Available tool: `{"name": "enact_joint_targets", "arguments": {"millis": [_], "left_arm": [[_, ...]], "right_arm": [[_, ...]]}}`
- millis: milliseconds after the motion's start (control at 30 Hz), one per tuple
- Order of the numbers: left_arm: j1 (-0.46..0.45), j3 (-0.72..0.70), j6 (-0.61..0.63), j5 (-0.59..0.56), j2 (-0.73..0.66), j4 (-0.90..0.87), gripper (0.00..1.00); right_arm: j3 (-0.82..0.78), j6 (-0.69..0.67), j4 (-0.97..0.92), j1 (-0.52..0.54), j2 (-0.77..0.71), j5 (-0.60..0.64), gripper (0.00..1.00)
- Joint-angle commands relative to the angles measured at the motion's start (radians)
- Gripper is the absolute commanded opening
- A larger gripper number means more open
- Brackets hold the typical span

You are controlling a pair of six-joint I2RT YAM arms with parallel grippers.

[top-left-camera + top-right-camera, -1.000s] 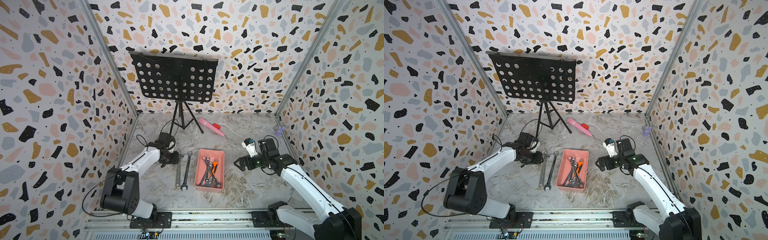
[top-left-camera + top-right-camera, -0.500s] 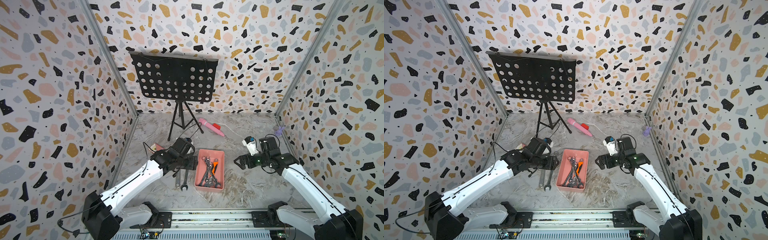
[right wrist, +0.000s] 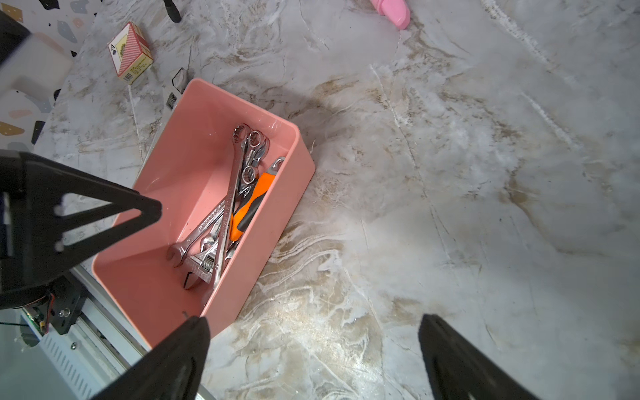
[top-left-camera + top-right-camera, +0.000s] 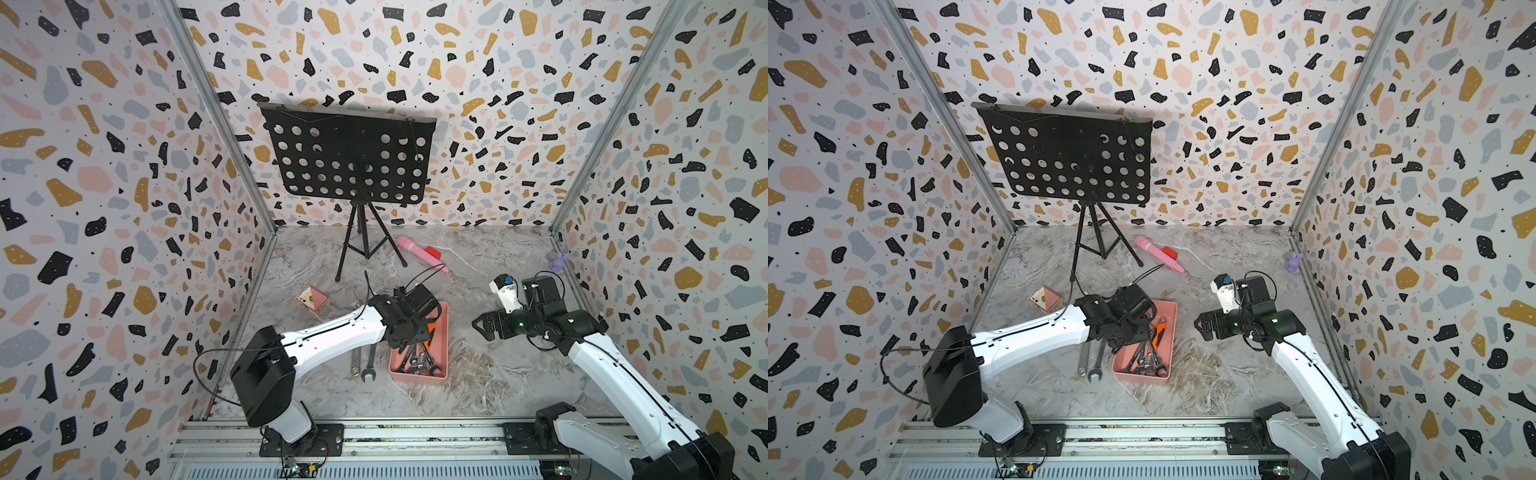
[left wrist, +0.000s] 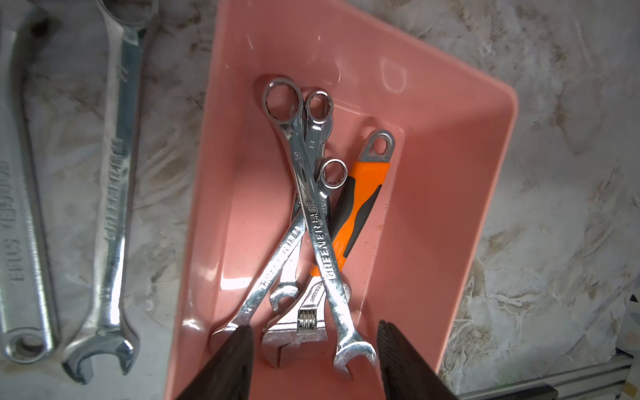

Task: Take out the wrench from the storage box
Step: Pick up the wrench from the storage box.

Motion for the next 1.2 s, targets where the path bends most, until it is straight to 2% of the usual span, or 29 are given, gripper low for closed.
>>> {"name": "enact_joint_targets", "arguments": {"millis": [0,300,733,1167], "left_arm": [[-0.015,0.025,-0.123,0.011,0.056,0.008,0.56],[-0.005,0.042,-0.167,0.018,0.185,0.041,0.4],[0.024,0.081,-0.128,-0.016,0.235,0.066,0.37],[0.035,0.032,-0.135,0.084,0.306,0.128,0.27]], "right_arm": [[0.012,-0.008,-0.035,0.003,-0.026,0.024,1.0],[-0.007,-0.02,-0.032,0.003,-0.036,0.033,1.0],[-0.022,-0.034,-0.028,0.001,-0.043,0.039,1.0],[-0.037,-0.028,-0.012,0.001,-0.041,0.03,1.0]]}}
